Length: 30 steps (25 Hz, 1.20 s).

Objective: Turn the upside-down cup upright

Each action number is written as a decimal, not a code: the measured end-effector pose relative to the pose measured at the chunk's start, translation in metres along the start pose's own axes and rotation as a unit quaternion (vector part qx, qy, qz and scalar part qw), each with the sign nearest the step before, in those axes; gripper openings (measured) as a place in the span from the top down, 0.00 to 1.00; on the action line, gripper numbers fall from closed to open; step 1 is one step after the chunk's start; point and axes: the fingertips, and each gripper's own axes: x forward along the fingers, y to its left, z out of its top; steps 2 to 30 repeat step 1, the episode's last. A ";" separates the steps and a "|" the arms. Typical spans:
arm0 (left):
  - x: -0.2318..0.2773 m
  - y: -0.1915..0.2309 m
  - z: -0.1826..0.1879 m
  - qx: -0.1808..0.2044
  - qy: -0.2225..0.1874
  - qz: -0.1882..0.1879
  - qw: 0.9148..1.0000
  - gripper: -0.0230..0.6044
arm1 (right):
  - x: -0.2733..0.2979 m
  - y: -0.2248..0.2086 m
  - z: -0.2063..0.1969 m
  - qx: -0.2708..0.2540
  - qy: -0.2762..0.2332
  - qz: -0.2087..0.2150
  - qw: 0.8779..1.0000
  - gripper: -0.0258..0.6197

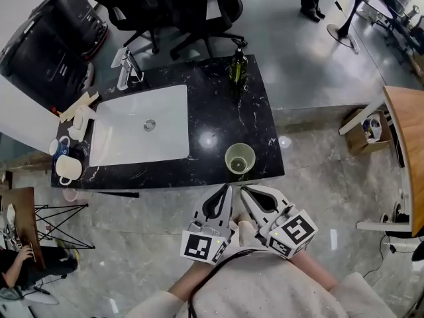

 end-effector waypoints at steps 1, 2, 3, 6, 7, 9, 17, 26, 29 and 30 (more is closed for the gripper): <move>0.000 0.001 0.001 0.002 -0.001 0.002 1.000 0.95 | 0.000 0.000 0.001 -0.006 0.000 0.000 1.000 0.95; 0.000 0.001 0.001 0.002 -0.001 0.002 1.000 0.95 | 0.000 0.000 0.001 -0.006 0.000 0.000 1.000 0.95; 0.000 0.001 0.001 0.002 -0.001 0.002 1.000 0.95 | 0.000 0.000 0.001 -0.006 0.000 0.000 1.000 0.95; 0.000 0.001 0.001 0.002 -0.001 0.002 1.000 0.95 | 0.000 0.000 0.001 -0.006 0.000 0.000 1.000 0.95; 0.000 0.001 0.001 0.002 -0.001 0.002 1.000 0.95 | 0.000 0.000 0.001 -0.006 0.000 0.000 1.000 0.95; 0.000 0.001 0.001 0.002 -0.001 0.002 1.000 0.95 | 0.000 0.000 0.001 -0.006 0.000 0.000 1.000 0.95; 0.000 0.001 0.001 0.002 -0.001 0.002 1.000 0.95 | 0.000 0.000 0.001 -0.006 0.000 0.000 1.000 0.95; 0.000 0.001 0.001 0.002 -0.001 0.002 1.000 0.95 | 0.000 0.000 0.001 -0.006 0.000 0.000 1.000 0.95; 0.000 0.001 0.001 0.002 -0.001 0.002 1.000 0.95 | 0.000 0.000 0.001 -0.006 0.000 0.000 1.000 0.95; 0.000 0.001 0.001 0.002 -0.001 0.002 1.000 0.95 | 0.000 0.000 0.001 -0.006 0.000 0.000 1.000 0.95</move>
